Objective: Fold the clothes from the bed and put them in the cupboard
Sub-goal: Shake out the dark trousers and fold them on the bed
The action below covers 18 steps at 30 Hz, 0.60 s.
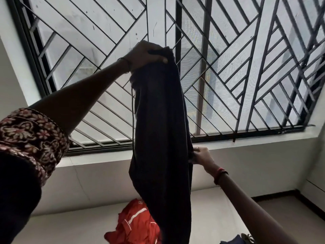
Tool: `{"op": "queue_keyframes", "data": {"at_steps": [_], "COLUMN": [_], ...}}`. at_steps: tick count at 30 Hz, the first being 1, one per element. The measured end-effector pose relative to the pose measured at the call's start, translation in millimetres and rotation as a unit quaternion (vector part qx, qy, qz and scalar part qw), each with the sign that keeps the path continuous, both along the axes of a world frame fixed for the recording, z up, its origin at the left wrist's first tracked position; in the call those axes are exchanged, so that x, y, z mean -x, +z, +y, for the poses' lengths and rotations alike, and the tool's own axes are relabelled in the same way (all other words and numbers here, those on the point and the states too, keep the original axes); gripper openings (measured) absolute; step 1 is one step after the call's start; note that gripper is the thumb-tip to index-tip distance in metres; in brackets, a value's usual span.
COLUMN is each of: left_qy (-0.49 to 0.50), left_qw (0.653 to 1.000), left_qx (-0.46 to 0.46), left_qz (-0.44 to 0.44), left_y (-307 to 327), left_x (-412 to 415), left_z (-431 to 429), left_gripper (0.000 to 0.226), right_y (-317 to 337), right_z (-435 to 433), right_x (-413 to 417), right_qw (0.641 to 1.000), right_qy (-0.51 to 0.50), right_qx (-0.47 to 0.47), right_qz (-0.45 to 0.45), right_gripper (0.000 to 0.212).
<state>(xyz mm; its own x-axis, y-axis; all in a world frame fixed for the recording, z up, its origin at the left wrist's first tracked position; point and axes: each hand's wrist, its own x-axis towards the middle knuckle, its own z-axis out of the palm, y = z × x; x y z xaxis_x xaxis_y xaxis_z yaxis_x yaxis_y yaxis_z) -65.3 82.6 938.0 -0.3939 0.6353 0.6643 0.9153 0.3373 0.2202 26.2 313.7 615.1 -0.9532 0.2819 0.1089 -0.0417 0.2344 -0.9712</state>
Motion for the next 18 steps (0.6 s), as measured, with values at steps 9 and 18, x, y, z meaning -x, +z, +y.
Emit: {"op": "queue_keyframes", "data": {"at_steps": [9, 18], "left_qy": [0.040, 0.037], "left_qw": [0.998, 0.994], "left_qx": [-0.040, -0.102], "left_qz": [0.030, 0.015], "left_y": [-5.0, -5.4], "left_x": [15.8, 13.1], "left_z": [-4.8, -6.0], "left_gripper": [0.016, 0.035], "right_y": [-26.6, -64.1], "right_z": [-25.3, -45.9], "right_x": [-23.8, -19.6], "right_qw": [0.989, 0.998], "right_qy": [0.113, 0.004], "right_qx": [0.095, 0.018], "right_qz": [0.024, 0.068], "right_gripper": [0.069, 0.026]}}
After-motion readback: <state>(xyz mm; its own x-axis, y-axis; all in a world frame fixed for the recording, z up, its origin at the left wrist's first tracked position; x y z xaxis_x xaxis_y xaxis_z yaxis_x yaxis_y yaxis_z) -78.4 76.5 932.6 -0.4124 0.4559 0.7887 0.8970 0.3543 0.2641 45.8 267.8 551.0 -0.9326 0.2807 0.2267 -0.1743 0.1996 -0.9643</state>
